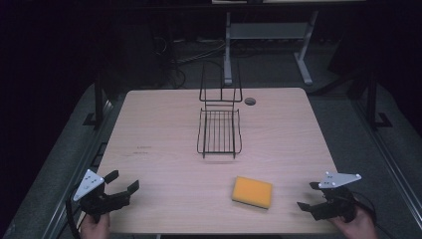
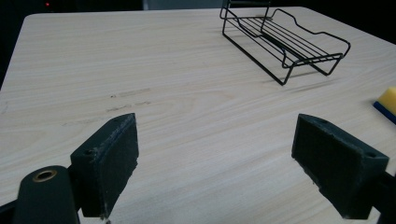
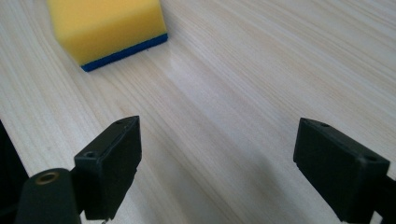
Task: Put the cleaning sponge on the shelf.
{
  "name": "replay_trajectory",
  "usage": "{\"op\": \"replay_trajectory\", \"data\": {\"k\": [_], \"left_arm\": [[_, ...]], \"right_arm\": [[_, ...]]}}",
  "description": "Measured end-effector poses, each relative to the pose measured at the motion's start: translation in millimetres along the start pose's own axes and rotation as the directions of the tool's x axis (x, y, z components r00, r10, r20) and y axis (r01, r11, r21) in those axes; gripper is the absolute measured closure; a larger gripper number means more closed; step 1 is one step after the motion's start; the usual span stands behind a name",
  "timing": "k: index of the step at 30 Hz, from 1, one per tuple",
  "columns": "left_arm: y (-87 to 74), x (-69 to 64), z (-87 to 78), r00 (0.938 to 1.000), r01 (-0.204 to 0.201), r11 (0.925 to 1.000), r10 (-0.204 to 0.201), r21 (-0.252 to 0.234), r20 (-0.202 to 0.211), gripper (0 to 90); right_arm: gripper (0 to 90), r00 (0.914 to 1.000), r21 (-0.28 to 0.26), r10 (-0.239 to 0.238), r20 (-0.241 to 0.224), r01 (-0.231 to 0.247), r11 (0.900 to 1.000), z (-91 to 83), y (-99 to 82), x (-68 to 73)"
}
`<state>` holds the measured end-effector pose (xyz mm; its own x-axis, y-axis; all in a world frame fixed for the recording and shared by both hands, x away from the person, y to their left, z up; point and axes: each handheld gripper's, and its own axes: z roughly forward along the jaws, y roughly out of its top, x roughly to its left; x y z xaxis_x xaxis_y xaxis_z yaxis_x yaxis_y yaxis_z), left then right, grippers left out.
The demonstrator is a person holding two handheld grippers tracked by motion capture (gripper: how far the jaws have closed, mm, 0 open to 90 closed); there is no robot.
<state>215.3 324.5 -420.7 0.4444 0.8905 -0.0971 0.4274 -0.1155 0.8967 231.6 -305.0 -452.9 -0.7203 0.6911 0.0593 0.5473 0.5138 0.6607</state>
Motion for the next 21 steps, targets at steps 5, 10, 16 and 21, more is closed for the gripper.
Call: {"op": "replay_trajectory", "data": {"k": [5, 10, 16, 21], "left_arm": [[0.4, -1.0, 1.2, 1.0000, -0.006, 1.0000, 0.006, 0.005, -0.002, 14.0], [0.2, -0.5, 0.9, 1.0000, -0.001, 1.0000, 0.001, 0.002, -0.003, 14.0], [-0.9, 0.4, 0.1, 1.0000, 0.005, 1.0000, -0.005, -0.003, -0.001, 14.0], [-1.5, 1.4, 0.0, 1.0000, 0.007, 1.0000, -0.007, 0.001, 0.000, 14.0]], "right_arm": [[15.1, 0.9999, -0.005, -0.009, -0.014, 0.009, 1.0000, -0.3, 1.2, 1.4], [15.1, 0.9995, -0.004, -0.023, -0.019, 0.023, 0.9997, 0.9, 4.5, 3.4], [15.6, 0.9987, 0.008, -0.041, -0.029, 0.041, 0.9991, 2.6, 10.4, 10.3], [15.6, 0.9977, 0.002, -0.057, -0.036, 0.057, 0.9984, 2.7, 15.5, 13.5]]}}
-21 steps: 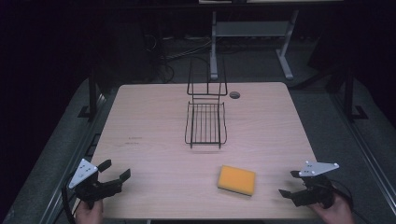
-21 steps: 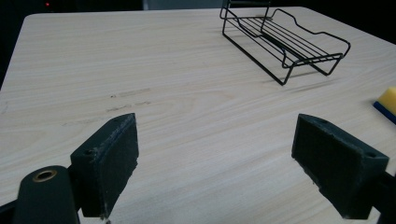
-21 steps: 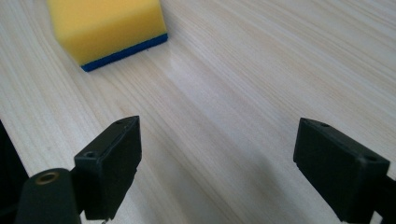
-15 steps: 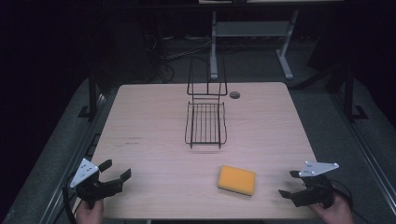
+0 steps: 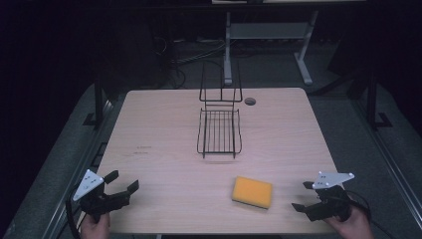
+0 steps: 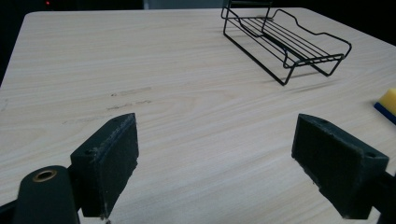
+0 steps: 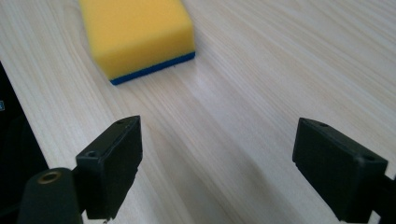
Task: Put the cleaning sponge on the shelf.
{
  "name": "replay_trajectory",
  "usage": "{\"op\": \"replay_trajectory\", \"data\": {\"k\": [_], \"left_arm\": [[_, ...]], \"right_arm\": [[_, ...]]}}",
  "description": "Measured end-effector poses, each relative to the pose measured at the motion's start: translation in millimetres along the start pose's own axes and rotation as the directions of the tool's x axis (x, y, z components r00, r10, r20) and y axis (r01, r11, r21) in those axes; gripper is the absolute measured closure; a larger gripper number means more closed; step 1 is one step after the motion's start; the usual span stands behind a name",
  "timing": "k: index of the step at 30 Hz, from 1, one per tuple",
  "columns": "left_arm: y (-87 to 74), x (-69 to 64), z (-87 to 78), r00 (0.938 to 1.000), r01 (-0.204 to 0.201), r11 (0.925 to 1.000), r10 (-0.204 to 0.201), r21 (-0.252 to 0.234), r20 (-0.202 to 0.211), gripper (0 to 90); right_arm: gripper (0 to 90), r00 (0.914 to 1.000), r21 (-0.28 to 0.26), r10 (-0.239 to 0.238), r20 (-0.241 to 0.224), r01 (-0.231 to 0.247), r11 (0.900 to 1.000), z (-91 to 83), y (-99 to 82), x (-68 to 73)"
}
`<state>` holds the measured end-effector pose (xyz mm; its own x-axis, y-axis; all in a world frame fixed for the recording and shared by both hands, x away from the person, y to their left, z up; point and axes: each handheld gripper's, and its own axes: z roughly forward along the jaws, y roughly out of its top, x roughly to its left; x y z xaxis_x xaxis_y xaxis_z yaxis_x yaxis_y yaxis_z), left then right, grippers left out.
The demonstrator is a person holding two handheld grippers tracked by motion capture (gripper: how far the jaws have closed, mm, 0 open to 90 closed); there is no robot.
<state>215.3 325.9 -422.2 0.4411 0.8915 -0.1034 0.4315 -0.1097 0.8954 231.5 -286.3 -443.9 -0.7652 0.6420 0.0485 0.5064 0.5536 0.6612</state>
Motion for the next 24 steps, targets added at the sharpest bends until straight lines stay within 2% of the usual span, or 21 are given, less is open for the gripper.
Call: {"op": "replay_trajectory", "data": {"k": [14, 24], "left_arm": [[-0.1, 0.2, -0.3, 1.0000, 0.001, 1.0000, -0.001, -0.004, -0.005, 14.0], [-0.4, 0.2, -1.2, 1.0000, 0.001, 1.0000, -0.001, -0.002, -0.008, 14.0]], "right_arm": [[15.6, 0.9983, 0.023, -0.053, -0.023, 0.054, 0.9983, 5.9, 13.3, 6.5], [15.6, 0.9947, 0.046, -0.086, -0.057, 0.088, 0.9950, 10.8, 25.3, 10.0]]}}
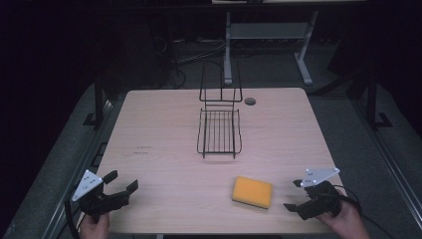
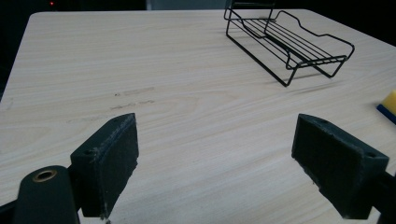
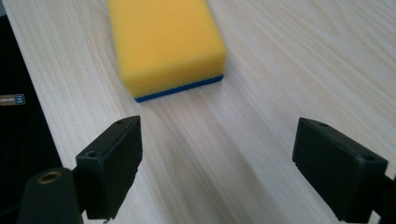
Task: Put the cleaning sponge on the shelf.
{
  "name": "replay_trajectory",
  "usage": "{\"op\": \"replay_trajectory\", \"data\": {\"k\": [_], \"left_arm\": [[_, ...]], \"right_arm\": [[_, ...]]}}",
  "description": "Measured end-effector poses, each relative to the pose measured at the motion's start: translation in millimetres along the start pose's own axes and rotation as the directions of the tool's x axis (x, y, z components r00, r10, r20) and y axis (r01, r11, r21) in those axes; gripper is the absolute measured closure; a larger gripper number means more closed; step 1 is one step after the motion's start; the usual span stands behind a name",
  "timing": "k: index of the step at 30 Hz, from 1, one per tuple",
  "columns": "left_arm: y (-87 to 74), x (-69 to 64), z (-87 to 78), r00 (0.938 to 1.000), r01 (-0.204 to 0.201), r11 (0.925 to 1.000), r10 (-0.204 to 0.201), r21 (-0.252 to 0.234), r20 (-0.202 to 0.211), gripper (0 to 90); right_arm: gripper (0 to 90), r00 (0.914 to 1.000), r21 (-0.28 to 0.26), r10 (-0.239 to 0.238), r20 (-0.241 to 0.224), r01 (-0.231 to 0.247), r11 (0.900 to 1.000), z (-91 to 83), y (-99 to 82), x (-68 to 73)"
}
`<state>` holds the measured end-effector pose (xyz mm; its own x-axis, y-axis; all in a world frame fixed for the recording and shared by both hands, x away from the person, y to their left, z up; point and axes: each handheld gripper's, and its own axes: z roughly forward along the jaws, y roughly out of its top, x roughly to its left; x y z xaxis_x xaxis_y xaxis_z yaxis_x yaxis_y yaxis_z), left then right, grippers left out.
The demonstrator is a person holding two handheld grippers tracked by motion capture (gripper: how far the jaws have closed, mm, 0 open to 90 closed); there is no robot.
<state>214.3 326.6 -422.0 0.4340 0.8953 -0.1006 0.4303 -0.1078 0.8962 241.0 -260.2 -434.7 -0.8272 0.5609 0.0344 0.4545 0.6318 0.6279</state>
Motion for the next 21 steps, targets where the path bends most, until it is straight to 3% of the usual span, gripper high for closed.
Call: {"op": "replay_trajectory", "data": {"k": [21], "left_arm": [[-0.4, 2.6, -1.2, 0.9999, 0.008, 1.0000, -0.008, -0.005, -0.010, 14.0]], "right_arm": [[15.6, 0.9947, 0.040, -0.084, -0.059, 0.086, 0.9955, 8.3, 30.3, 6.8]]}}
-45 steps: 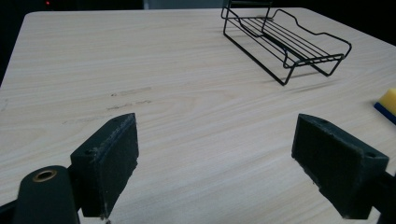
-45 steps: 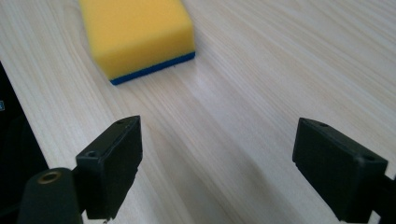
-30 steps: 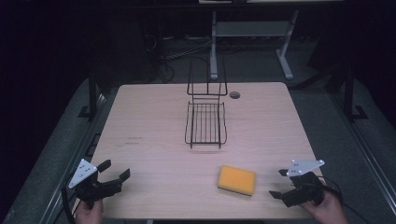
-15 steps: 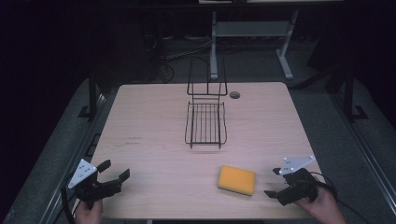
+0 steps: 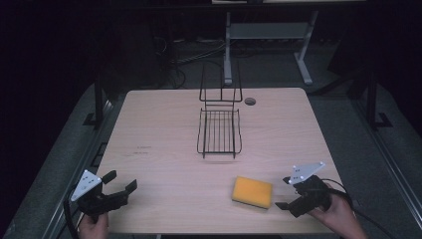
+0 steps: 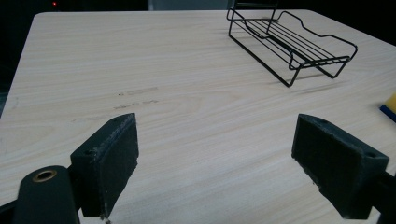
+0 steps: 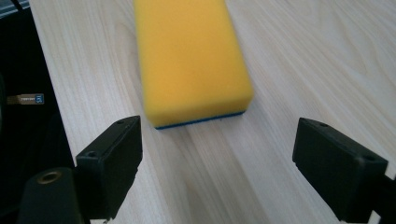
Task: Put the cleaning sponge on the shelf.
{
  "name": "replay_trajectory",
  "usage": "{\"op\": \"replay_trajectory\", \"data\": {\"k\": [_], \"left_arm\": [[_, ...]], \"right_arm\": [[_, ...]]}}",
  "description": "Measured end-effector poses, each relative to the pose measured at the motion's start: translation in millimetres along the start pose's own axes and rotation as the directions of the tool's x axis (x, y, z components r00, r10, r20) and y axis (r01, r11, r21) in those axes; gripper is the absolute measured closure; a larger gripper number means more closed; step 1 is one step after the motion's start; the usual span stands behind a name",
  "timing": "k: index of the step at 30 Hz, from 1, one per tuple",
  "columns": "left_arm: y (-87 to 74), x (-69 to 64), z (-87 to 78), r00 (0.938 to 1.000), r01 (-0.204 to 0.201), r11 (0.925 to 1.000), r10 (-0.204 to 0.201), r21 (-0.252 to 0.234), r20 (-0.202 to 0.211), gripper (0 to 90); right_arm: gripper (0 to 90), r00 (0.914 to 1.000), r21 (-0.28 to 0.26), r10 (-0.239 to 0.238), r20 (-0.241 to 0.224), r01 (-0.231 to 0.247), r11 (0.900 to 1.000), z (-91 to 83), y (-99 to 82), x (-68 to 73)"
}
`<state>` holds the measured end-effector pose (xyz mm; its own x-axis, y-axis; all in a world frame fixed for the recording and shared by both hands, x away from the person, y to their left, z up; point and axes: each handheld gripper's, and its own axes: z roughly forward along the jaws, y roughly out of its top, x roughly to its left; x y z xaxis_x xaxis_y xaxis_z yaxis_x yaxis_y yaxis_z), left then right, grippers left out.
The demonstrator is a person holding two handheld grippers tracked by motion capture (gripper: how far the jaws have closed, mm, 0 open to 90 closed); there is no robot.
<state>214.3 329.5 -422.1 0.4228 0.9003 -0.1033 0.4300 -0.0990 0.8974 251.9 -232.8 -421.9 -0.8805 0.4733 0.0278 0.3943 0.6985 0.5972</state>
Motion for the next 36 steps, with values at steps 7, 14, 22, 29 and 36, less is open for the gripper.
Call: {"op": "replay_trajectory", "data": {"k": [7, 14, 22, 29, 36], "left_arm": [[0.2, -0.8, 0.4, 1.0000, -0.006, 1.0000, 0.006, 0.000, 0.002, 14.1], [0.3, -0.7, -0.1, 1.0000, -0.006, 1.0000, 0.006, -0.002, 0.003, 14.0], [0.7, -1.4, 0.3, 1.0000, -0.005, 1.0000, 0.005, -0.002, 0.005, 14.0], [1.0, -2.8, 2.1, 0.9998, -0.012, 0.9999, 0.012, 0.005, 0.018, 14.0], [1.4, -2.7, 2.0, 0.9998, -0.009, 1.0000, 0.009, 0.001, 0.018, 14.0]], "right_arm": [[15.6, 0.9991, 0.021, -0.037, -0.021, 0.037, 0.9991, 4.7, 9.5, 1.6], [15.5, 0.9965, 0.035, -0.071, -0.046, 0.072, 0.9968, 10.2, 20.1, 4.1], [15.3, 0.9937, 0.045, -0.088, -0.069, 0.091, 0.9948, 16.8, 29.2, 4.8], [15.3, 0.9893, 0.063, -0.114, -0.091, 0.120, 0.9908, 23.6, 36.8, 4.6], [15.2, 0.9851, 0.074, -0.137, -0.104, 0.145, 0.9866, 30.3, 51.3, 5.1]]}}
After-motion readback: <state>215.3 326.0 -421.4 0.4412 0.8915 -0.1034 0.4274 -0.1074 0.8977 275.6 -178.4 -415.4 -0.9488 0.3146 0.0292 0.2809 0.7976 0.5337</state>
